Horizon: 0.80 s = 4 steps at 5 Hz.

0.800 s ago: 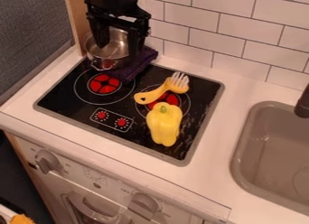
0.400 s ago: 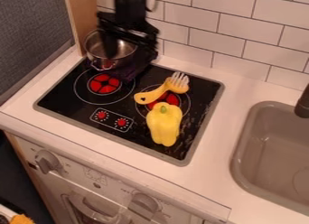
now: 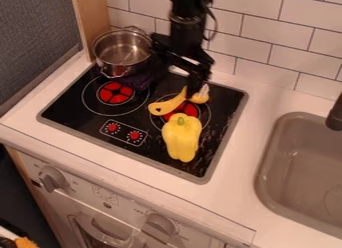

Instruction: Pick up the yellow brush and place it at the lower left of the left burner

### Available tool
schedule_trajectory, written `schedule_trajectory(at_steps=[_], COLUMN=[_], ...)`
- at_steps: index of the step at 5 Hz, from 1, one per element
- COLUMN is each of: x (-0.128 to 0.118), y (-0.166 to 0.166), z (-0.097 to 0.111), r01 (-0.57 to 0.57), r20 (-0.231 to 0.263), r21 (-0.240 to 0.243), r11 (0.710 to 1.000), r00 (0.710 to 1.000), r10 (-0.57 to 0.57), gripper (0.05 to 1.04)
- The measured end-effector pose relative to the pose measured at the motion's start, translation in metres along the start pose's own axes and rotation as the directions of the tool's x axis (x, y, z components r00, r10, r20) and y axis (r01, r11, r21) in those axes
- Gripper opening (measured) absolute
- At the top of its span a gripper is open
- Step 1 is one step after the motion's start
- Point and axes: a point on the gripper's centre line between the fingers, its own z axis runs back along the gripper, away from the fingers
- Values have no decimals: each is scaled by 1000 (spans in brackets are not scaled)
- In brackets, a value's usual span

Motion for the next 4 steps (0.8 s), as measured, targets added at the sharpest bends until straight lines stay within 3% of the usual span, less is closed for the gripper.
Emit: schedule_trajectory(at_steps=[2,4], x=[4,3], y=[-2,1], z=[-25,-30], r01=[16,-2], r20=[-50,-63], r21=[-6,-6], r11=[1000,1000], r00=[999,998], r10=[-17,1], gripper=[1001,946])
